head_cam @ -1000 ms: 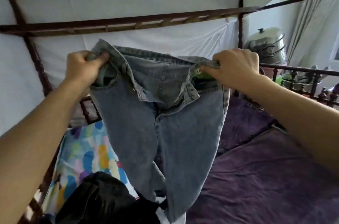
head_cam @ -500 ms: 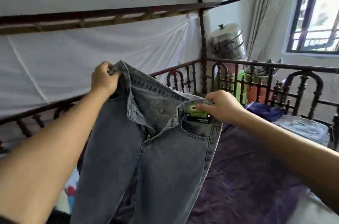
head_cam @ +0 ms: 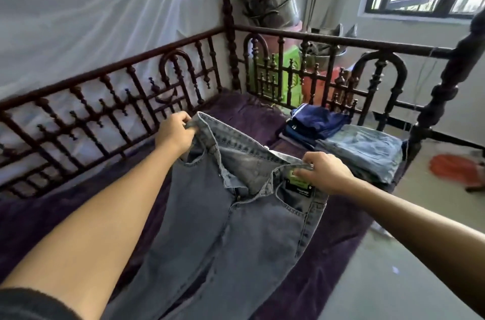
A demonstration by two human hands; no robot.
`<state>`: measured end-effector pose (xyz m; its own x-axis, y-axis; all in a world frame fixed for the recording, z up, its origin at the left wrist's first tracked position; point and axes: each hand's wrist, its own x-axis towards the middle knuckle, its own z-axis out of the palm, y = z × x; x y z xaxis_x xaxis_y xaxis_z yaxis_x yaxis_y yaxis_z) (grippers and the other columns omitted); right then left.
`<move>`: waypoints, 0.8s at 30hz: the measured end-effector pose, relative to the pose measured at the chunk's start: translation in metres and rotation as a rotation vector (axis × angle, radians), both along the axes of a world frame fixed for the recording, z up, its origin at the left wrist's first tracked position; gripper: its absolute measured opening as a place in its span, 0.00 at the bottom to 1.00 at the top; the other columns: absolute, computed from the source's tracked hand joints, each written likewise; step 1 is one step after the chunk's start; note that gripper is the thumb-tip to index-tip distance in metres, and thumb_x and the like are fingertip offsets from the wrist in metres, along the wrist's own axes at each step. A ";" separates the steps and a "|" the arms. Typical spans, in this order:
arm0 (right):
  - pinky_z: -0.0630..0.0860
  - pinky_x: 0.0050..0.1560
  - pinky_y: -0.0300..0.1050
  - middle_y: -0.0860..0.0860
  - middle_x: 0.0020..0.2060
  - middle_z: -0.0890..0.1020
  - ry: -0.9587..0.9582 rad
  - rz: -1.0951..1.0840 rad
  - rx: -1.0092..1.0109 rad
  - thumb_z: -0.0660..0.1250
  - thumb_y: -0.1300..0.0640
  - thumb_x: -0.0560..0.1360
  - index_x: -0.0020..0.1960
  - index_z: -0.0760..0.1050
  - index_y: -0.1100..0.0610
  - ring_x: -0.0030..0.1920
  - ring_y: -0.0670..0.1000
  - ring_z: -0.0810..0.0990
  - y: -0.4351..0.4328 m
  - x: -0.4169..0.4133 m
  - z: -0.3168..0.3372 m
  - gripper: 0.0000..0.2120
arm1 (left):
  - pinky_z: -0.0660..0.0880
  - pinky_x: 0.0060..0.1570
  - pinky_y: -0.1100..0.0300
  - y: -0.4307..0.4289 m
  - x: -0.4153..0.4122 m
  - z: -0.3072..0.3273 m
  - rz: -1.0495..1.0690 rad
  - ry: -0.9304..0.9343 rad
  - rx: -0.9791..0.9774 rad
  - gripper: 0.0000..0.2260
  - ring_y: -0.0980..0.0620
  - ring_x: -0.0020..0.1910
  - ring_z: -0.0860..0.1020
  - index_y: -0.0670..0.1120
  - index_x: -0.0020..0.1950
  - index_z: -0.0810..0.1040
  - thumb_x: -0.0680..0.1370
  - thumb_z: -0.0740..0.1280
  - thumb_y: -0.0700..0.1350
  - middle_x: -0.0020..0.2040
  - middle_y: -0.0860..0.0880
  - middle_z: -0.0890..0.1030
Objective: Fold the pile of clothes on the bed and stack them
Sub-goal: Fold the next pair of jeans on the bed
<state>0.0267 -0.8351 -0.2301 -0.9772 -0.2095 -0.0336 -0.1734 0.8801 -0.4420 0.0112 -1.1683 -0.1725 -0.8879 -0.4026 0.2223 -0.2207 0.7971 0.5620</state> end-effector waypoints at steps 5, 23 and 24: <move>0.67 0.36 0.45 0.49 0.40 0.76 0.013 -0.132 0.129 0.66 0.38 0.73 0.45 0.72 0.47 0.41 0.55 0.75 0.057 -0.064 -0.048 0.13 | 0.67 0.37 0.57 0.055 -0.074 -0.051 -0.077 -0.078 -0.059 0.06 0.44 0.46 0.78 0.51 0.39 0.77 0.72 0.72 0.49 0.41 0.49 0.79; 0.68 0.38 0.47 0.57 0.46 0.81 -0.280 -0.157 0.424 0.64 0.44 0.76 0.47 0.72 0.53 0.46 0.60 0.80 0.183 -0.313 -0.277 0.12 | 0.73 0.60 0.52 0.206 -0.294 -0.261 -0.249 -0.498 0.365 0.22 0.46 0.61 0.75 0.50 0.71 0.68 0.78 0.66 0.46 0.63 0.46 0.76; 0.69 0.38 0.47 0.57 0.46 0.81 -0.307 -0.139 0.437 0.63 0.45 0.76 0.48 0.72 0.53 0.46 0.60 0.80 0.186 -0.320 -0.293 0.12 | 0.73 0.60 0.53 0.207 -0.299 -0.277 -0.219 -0.525 0.406 0.24 0.46 0.62 0.74 0.50 0.74 0.65 0.78 0.66 0.47 0.65 0.46 0.74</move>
<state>-0.2931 -0.6489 -0.5230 -0.9262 0.0184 -0.3765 0.0370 0.9984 -0.0424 -0.2880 -0.9611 -0.4496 -0.9070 -0.1628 -0.3883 -0.4028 0.6039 0.6878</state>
